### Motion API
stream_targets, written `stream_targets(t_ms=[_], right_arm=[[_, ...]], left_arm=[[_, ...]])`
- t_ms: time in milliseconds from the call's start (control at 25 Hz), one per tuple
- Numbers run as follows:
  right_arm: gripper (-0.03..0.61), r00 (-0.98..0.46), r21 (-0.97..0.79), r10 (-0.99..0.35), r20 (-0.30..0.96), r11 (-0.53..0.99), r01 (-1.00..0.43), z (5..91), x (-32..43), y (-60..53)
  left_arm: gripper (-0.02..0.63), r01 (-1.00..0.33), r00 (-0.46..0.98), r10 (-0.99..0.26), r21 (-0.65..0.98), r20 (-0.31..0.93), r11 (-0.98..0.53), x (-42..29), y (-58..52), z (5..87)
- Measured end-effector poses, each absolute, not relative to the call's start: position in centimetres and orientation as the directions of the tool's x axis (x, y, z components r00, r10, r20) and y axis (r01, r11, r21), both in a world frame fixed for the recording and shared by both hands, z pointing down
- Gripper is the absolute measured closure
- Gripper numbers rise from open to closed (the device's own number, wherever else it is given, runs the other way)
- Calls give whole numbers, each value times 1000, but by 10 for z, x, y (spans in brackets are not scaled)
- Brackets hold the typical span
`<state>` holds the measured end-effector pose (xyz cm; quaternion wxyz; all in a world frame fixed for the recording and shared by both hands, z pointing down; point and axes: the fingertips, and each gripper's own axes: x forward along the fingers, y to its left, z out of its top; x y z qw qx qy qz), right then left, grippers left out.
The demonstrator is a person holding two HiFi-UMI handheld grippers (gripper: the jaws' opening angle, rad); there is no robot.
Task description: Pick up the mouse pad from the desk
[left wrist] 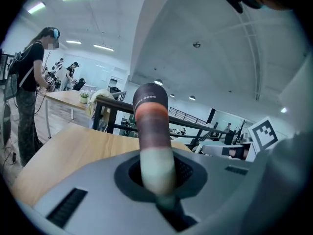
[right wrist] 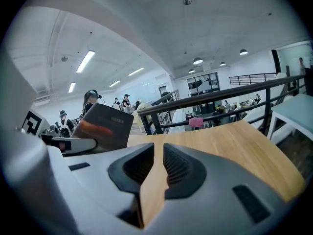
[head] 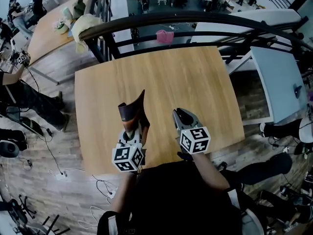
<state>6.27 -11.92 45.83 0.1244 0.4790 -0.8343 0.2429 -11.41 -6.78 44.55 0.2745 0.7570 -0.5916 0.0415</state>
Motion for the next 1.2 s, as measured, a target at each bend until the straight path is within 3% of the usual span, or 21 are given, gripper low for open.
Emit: stream_targets(t_ms=[680,1200], right_arm=[[531,-509,-253,-817,272,450,-856,397,72,-75],[548,-494,-222,-839,230,449,-866,392,67,-70]], left_arm=[[571,-948,234,-947,268,221,-172,-115,-40,391],[571,-947,246,-937,269,248,-178,-118,-40,408]])
